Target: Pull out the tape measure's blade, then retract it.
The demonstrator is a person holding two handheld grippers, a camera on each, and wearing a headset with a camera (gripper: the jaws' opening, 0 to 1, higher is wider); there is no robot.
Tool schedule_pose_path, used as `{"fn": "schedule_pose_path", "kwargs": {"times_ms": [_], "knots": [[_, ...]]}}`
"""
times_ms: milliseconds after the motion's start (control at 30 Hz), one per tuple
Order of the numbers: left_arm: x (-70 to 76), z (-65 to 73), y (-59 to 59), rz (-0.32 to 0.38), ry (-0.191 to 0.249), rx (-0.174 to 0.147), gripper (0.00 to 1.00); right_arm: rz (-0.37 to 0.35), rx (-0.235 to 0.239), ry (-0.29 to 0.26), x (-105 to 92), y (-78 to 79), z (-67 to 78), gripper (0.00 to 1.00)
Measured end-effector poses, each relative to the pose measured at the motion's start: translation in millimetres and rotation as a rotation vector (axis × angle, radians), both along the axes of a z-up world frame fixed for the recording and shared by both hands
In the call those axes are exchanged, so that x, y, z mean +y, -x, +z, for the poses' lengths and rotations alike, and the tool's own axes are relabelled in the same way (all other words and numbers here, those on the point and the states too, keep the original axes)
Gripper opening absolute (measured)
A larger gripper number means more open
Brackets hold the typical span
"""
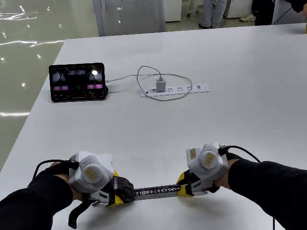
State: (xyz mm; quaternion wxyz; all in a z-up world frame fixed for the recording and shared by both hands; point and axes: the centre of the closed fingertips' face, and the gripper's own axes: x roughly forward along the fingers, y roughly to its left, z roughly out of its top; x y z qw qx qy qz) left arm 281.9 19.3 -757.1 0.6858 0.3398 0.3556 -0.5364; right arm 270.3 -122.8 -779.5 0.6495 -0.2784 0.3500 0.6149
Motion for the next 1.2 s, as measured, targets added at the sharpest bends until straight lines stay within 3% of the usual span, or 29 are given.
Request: {"fn": "schedule_pose_path", "kwargs": {"times_ms": [1200], "knots": [[0.2, 0.6, 0.6, 0.002, -0.001, -0.005, 0.33, -0.025, 0.0, 0.017, -33.8, -0.3, 0.3, 0.09]]}}
